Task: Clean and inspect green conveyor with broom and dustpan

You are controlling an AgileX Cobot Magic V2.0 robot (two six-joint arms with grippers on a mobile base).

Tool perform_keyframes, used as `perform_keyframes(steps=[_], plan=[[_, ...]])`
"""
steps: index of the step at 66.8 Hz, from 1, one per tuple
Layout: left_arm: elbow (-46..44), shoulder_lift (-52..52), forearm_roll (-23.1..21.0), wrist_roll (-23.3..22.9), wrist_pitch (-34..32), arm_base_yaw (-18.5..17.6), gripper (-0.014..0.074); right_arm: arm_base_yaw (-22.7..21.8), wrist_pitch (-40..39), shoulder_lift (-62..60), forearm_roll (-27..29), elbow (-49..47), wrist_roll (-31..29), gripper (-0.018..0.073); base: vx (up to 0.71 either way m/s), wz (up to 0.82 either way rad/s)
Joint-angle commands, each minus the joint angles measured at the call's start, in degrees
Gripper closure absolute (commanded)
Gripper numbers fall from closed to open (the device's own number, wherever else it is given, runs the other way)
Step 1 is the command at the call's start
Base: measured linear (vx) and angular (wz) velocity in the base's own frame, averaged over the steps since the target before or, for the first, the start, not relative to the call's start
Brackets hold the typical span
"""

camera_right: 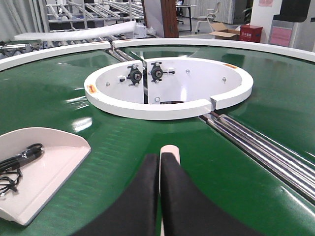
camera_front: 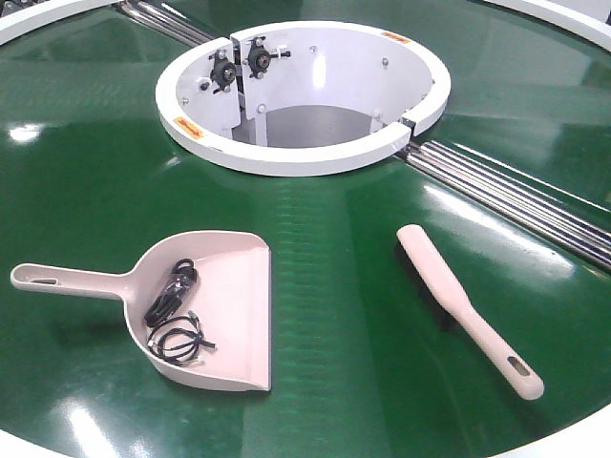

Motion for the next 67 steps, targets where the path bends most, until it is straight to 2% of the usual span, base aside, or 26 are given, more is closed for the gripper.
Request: perform_keyframes(steps=[1,8,13,28,67], plan=[[0.94,-0.97,-1.25,-6.77,-8.54,1.50,0.0603,-0.37,-4.31,0.71,0.07,-1.46,-0.68,0.0568,0.00,0.00],[0.88,-0.97,1.15,-13.08,-10.44,2.28,0.0603,-0.37,-4.30,0.75,0.07,-1.46,-0.68,0.0568,0.00,0.00],[0.88,-0.97,1.80,-15.52,-11.62,2.28,0.0603,-0.37,-4.30,0.75,0.07,-1.46,-0.68,0.0568,0.00,0.00],[0.88,-0.97,1.74,-15.79,-13.97,2.28,0.0603,-0.37,-4.30,0.75,0.07,-1.46,-0.68,0.0568,0.00,0.00],[0.88,-0.97,1.68,-15.79,-13.91,2.28,0.0603,-0.37,-4.30,0.75,0.07,-1.46,-0.68,0.0568,0.00,0.00]])
